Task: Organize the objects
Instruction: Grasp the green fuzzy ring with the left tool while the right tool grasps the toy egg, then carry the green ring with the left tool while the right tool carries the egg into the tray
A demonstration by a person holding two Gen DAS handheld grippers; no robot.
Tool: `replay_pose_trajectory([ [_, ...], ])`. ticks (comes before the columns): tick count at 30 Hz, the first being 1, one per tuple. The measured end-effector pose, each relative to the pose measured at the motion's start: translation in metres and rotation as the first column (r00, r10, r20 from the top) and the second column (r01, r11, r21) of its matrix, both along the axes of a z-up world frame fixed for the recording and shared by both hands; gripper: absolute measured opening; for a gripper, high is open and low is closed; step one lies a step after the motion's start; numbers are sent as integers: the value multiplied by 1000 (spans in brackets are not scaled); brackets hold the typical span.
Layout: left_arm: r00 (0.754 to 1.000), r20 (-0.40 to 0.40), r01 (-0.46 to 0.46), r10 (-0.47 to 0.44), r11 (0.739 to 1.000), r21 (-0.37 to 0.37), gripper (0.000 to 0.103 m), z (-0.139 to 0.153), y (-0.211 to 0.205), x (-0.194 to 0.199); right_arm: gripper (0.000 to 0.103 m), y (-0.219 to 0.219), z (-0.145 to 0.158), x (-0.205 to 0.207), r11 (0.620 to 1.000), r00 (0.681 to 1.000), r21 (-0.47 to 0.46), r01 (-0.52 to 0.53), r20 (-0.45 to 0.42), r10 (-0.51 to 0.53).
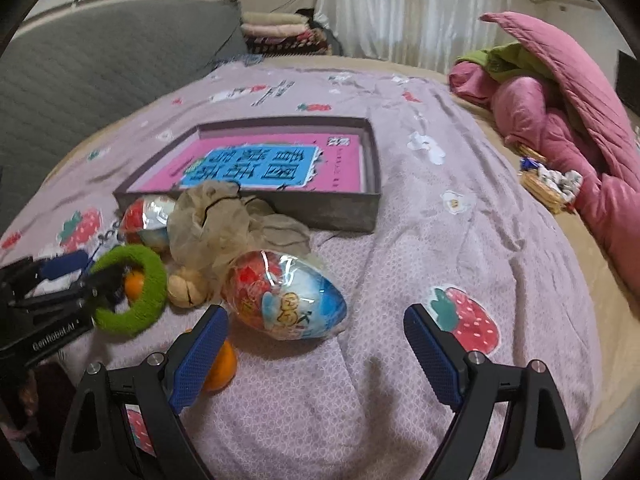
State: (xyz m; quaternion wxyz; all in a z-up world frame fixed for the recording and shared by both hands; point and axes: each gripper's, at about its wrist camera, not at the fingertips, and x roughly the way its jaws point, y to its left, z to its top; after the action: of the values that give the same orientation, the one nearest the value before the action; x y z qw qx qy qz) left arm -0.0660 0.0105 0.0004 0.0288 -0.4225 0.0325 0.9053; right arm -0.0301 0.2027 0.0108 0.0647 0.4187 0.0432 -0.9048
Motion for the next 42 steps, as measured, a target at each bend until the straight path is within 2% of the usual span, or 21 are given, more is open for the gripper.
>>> replay_pose_trajectory([
  [4, 1000, 3, 8, -8, 1000, -9, 41, -1, 3, -1, 86, -11, -7, -9, 996, 999, 76, -36, 26, 35],
  [5, 1000, 3, 10, -10, 1000, -6, 37, -1, 3, -1, 85, -13, -8, -11, 995, 999, 85, -45, 29, 43],
  [10, 1000, 6, 24, -24, 1000, 14, 19, 0, 4, -2, 66, -17, -15, -19, 994, 995, 81, -75, 65, 70],
  [11, 1000, 6, 28, -29, 999, 17, 15, 0, 4, -2, 66, -17, -16, -20, 994, 995, 81, -76, 69, 71],
  [20, 999, -13, 37, -36, 994, 107, 13, 8, -2, 5, 65, -6, -4, -11, 997, 997, -6, -80, 6, 80],
  [30, 995, -90, 50, -40, 993, 111, 13, 31, 1, 16, 65, 3, 12, 3, 992, 997, -121, -40, -68, 32],
  [36, 992, -125, 45, -34, 995, 90, 13, 45, 4, 13, 65, -6, 19, 5, 991, 994, -128, -34, -110, 19],
  [42, 988, -151, 41, -24, 993, 108, 13, 66, 9, -3, 65, -12, 33, 0, 991, 990, -130, -33, -139, 15],
])
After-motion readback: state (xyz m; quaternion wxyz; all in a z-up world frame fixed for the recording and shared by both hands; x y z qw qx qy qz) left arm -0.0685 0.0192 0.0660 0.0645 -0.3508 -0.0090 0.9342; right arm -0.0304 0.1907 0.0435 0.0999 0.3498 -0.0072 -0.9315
